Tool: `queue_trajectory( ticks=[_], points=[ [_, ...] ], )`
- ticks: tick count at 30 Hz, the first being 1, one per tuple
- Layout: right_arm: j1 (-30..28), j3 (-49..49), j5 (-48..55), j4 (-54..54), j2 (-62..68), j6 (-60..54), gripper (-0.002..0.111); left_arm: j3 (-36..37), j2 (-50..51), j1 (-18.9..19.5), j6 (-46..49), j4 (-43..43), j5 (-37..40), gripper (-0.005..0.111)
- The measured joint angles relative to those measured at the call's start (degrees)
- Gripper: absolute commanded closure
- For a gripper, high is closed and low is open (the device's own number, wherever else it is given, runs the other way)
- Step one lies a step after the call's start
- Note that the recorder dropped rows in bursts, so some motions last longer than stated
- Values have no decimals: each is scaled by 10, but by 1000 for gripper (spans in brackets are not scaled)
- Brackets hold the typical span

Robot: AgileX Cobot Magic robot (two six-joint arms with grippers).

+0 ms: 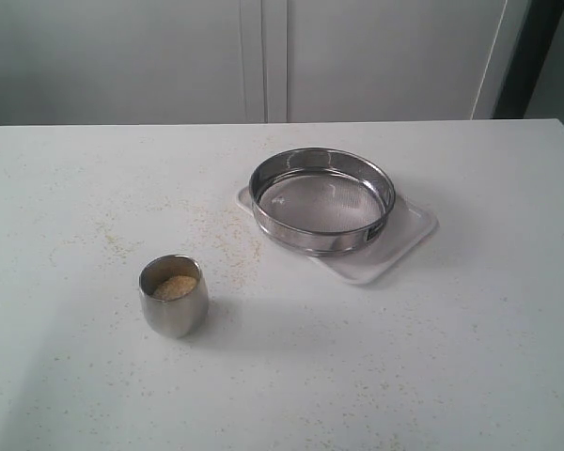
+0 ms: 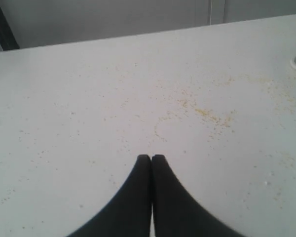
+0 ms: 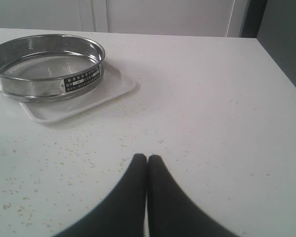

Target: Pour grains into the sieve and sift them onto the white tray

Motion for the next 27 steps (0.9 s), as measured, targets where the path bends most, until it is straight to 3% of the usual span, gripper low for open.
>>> queue_trajectory(
  ticks=[13, 27],
  points=[
    [0, 0, 0, 0, 0, 0, 108, 8, 130, 0, -8, 92, -84, 107],
    [0, 0, 0, 0, 0, 0, 108, 8, 270, 0, 15, 126, -198, 107]
  ],
)
